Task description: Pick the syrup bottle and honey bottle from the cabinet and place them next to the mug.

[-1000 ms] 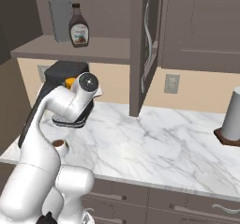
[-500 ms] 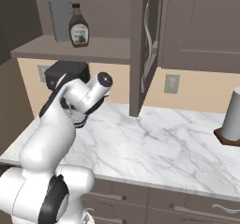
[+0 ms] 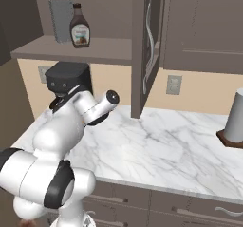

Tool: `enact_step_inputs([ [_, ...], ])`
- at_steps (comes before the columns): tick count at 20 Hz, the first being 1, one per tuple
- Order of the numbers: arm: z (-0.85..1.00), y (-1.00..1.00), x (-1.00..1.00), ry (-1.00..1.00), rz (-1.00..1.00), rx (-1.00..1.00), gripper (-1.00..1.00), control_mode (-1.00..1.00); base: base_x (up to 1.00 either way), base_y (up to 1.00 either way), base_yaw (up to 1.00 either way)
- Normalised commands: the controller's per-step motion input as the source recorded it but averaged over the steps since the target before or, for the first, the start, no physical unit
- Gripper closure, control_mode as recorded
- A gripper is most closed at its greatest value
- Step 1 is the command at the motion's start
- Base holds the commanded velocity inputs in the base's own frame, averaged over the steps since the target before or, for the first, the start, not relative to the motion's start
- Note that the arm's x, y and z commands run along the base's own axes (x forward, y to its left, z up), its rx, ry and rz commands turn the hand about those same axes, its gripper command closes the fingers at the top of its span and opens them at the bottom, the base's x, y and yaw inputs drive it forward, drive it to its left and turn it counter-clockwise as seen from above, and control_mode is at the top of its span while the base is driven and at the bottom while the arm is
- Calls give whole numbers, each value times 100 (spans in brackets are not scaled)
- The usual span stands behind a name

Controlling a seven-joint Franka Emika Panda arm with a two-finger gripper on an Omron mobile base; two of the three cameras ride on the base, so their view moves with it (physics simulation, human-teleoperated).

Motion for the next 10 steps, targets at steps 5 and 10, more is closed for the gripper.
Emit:
enact_step_inputs([
  [5,-32,0,-26,-3,8,1,100,-100,0,0,0],
  [10,-38,0,-32,-2,12,2,100,-100,0,0,0],
])
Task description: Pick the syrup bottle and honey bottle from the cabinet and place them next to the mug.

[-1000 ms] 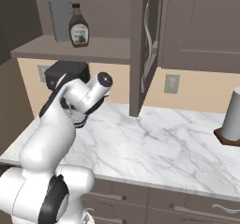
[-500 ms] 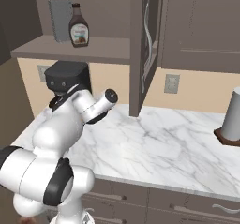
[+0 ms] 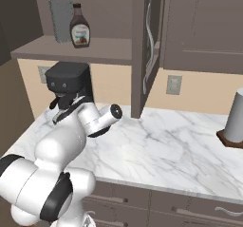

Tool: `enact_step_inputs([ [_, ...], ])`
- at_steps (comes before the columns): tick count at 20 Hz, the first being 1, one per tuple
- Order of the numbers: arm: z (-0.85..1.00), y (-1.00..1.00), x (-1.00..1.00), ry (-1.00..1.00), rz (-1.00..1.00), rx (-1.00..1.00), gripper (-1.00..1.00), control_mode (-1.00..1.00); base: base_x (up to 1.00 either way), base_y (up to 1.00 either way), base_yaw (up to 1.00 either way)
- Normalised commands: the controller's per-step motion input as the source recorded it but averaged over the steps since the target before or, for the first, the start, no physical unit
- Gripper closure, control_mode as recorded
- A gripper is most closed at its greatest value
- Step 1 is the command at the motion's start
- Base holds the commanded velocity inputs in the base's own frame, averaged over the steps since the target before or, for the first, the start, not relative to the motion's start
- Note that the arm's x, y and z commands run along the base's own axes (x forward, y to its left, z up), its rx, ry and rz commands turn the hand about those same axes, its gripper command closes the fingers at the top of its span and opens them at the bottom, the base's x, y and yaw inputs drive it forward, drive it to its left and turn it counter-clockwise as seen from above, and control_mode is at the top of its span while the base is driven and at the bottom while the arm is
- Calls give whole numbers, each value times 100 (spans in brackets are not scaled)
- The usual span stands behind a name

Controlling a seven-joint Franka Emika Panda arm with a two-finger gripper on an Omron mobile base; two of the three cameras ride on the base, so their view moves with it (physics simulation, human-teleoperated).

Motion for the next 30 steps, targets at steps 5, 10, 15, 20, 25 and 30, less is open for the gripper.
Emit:
enact_step_inputs([
  [5,-22,0,-8,0,15,0,100,-100,0,0,0],
  [10,-12,3,-5,0,16,0,100,-100,0,0,0],
  [15,-2,2,-22,-1,16,0,100,-100,0,0,0],
  [20,0,12,-42,-1,10,0,100,-100,0,0,0],
  [25,-9,17,-4,0,1,0,100,-100,0,0,0],
  [30,-4,1,12,0,-5,-1,100,-100,0,0,0],
])
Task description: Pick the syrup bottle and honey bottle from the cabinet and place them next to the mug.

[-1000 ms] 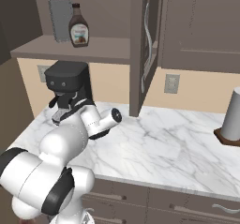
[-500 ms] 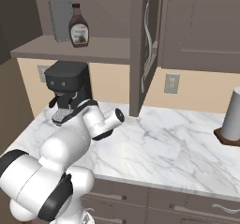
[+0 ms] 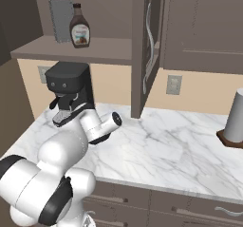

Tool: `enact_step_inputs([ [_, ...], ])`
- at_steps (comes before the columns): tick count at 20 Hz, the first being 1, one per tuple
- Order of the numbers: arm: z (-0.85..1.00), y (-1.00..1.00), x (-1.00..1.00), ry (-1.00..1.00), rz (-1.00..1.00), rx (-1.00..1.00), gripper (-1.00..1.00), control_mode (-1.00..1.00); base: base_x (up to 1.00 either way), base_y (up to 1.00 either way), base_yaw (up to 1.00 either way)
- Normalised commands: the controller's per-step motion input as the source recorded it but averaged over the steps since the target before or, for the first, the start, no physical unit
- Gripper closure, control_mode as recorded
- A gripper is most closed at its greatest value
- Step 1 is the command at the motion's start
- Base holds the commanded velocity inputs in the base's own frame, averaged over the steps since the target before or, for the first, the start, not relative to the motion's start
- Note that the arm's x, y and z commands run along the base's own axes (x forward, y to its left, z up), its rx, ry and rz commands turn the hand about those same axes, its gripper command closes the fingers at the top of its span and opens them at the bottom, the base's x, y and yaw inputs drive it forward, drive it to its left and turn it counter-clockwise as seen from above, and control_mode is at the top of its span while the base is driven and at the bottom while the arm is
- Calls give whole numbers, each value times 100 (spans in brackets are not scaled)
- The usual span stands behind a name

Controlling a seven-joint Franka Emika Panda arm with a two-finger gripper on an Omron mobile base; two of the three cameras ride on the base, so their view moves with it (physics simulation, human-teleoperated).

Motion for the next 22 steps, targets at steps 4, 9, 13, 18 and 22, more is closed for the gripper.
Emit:
enact_step_inputs([
  [4,0,0,0,0,-9,0,100,-100,0,0,0],
  [9,-4,0,0,0,-10,0,100,-100,0,0,0],
  [13,-35,0,0,0,-3,0,100,-100,0,0,0],
  [18,-27,0,0,0,-2,0,100,-100,0,0,0],
  [22,-22,0,0,0,-2,0,100,-100,0,0,0],
])
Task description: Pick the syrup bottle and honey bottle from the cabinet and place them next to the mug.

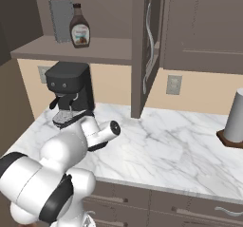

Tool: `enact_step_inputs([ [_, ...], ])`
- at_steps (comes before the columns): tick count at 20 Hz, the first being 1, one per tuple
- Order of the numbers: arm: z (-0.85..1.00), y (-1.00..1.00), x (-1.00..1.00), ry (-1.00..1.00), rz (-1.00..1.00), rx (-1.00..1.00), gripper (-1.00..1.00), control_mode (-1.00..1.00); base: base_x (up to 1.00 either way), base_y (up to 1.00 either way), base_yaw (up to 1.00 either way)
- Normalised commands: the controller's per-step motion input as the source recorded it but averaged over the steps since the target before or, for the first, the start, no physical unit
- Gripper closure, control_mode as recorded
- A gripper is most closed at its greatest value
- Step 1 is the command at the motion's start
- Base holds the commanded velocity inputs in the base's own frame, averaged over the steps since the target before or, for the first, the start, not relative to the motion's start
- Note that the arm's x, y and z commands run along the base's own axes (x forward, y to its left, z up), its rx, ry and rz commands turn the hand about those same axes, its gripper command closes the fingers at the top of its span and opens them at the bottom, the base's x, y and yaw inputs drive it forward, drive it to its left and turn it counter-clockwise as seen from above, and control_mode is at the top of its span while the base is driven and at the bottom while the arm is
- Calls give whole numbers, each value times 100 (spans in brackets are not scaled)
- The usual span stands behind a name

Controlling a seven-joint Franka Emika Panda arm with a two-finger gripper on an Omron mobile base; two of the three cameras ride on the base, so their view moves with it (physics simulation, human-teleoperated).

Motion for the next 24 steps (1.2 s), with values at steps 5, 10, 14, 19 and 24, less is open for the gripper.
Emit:
enact_step_inputs([
  [5,-2,0,0,0,-1,0,100,-100,0,0,0],
  [10,-14,0,5,0,-2,0,100,-100,0,0,0],
  [14,-2,0,9,0,-4,0,100,-100,0,0,0],
  [19,-7,-1,3,-3,-4,0,100,-100,0,0,0],
  [24,-9,-5,1,-1,-5,0,100,-100,0,0,0],
])
